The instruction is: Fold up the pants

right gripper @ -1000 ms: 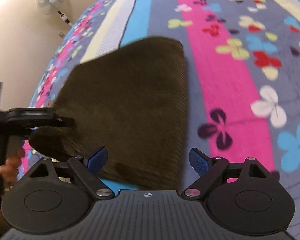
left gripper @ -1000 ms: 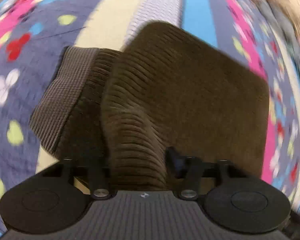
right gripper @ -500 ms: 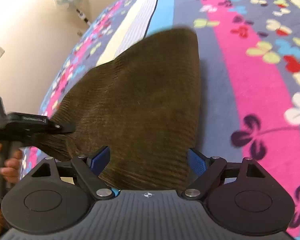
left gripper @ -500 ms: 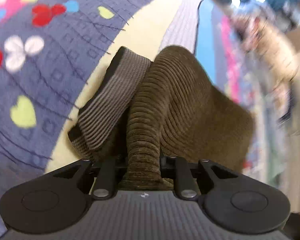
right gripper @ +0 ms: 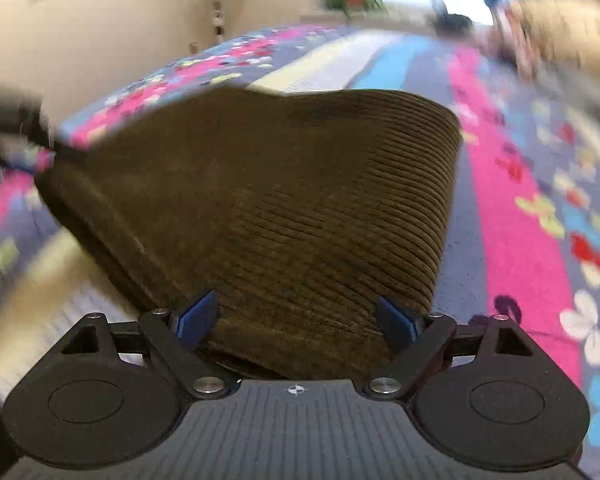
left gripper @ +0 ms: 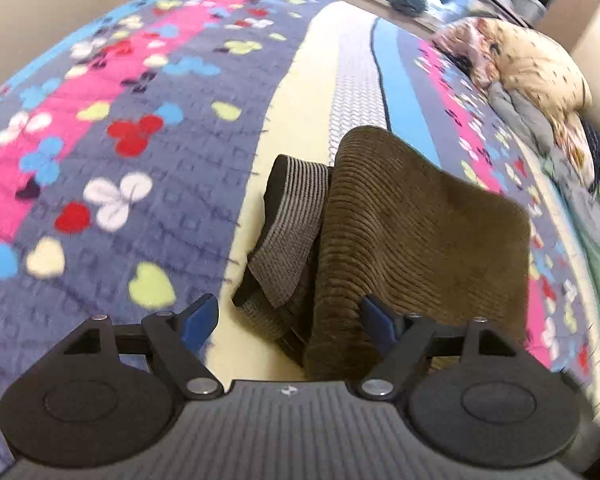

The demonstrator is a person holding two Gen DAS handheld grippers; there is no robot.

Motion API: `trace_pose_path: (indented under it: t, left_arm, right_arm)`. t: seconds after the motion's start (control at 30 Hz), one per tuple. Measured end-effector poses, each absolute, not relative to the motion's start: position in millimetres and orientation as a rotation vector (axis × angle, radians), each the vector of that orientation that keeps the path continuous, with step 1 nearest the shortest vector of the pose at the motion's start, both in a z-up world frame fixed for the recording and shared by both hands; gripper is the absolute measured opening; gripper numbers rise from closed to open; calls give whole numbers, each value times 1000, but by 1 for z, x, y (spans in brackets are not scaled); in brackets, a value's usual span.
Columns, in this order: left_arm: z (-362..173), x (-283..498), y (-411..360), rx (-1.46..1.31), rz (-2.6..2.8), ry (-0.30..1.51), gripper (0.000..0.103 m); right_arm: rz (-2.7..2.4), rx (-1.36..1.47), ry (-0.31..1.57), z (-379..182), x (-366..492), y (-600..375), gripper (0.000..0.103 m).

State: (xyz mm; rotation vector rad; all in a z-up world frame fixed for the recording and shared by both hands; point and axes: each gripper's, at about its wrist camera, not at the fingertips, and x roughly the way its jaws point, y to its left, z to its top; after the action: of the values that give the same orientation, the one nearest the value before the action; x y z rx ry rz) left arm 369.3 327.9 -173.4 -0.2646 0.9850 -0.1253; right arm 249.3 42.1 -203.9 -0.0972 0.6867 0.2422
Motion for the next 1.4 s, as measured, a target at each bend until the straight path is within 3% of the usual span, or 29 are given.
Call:
trace_pose_path:
  t: [0.1,0.17,0.2,0.33,0.47,0.57,0.63,0.73,0.87,0.97,1.03,1.07,1.1,1.2,1.4]
  left_arm:
    - [-146,360,311,-292,-167,911,86]
    - [-133,361,290,-289,-195,892,100]
    - [-133,362,278,-280,-205,901,102]
    - [-166,372,244,-228,-246,978,102]
    - [-206,368,251,-150,-258,997,100]
    - [-200,354,258,-153,-294,949,100]
    - [-188,353,265,-210,-288,942,100]
    - [-165,360,271,-310,-285,920,102]
    - [-139,392,259,-357,-257,861,103]
    - [-153,424,247,-385,-258,887,103]
    - [-181,444,245,-390,-238,962,103]
    - [-191,448,249,-393,-241,963,102]
    - [-198,448,255,-406,-262,940,102]
    - [-198,439,268,-431,-322,901,102]
    - [-187,423,261,-369,-253,932,102]
  right_arm:
    - [236,-133,653,-203,247,45,88]
    - [229,-116,673,-192,254,41,87]
    - [222,-102,667,-185,252,39,87]
    - [263,-95,749,-192,254,38,87]
    - [304,-172,630,-205,241,40,89]
    - [342,-169,643,-198,244,34,89]
    - [390,-113,725,-181,257,19,94]
    - [342,21,661,-147,282,-17,97]
    - [264,190,685,-130,359,-47,100]
    - [283,256,795,-144,421,-54,97]
    - [277,217,826,-158,447,-47,87]
    - [278,184,831,-162,451,-38,88]
    - [276,148,852,-169,461,-30,88]
    - [285,23,875,-190,466,-1,103]
    - [266,-7,828,-178,428,5,101]
